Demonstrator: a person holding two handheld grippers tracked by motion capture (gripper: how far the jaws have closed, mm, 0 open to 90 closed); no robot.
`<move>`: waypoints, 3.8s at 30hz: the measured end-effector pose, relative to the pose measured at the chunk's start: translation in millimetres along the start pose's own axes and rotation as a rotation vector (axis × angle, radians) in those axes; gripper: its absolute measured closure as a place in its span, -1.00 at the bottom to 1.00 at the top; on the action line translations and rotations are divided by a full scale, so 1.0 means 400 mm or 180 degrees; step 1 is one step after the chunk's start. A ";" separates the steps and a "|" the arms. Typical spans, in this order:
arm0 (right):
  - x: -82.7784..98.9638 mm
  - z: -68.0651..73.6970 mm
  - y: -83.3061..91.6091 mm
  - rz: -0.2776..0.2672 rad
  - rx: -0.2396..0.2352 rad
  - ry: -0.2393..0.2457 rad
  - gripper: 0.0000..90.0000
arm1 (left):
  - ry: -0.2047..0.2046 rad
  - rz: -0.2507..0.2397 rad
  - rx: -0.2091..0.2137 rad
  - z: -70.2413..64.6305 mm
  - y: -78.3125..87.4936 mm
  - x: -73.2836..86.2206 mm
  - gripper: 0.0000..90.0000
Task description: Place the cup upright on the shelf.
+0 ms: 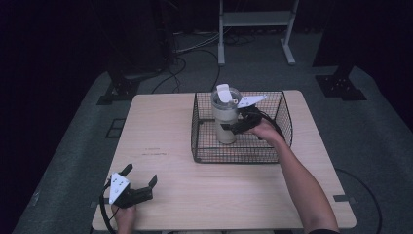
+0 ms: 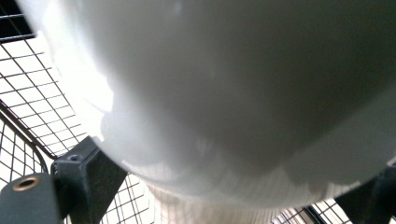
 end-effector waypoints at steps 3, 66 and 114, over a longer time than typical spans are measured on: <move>0.002 0.001 0.002 0.0007 -0.0001 0.0015 -0.81 | -0.0001 -0.0005 0.0003 0.000 0.000 0.000 -1.00; -0.021 0.049 0.170 0.0173 0.0160 -0.0206 -0.79 | -0.0034 0.0004 -0.0002 -0.003 0.000 0.001 -1.00; 0.019 0.182 0.312 0.0018 0.0059 0.0039 -0.79 | -0.0041 0.0005 -0.0016 -0.005 -0.002 0.001 -1.00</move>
Point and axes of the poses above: each handheld gripper's, and its own axes: y roughly backward along the jaws, x roughly out of its underside, z roughly to its left, the point moved 5 cm from there along -y, roughly forward along the jaws, and after that the axes turned 7 degrees about y, right-handed, at the moved point
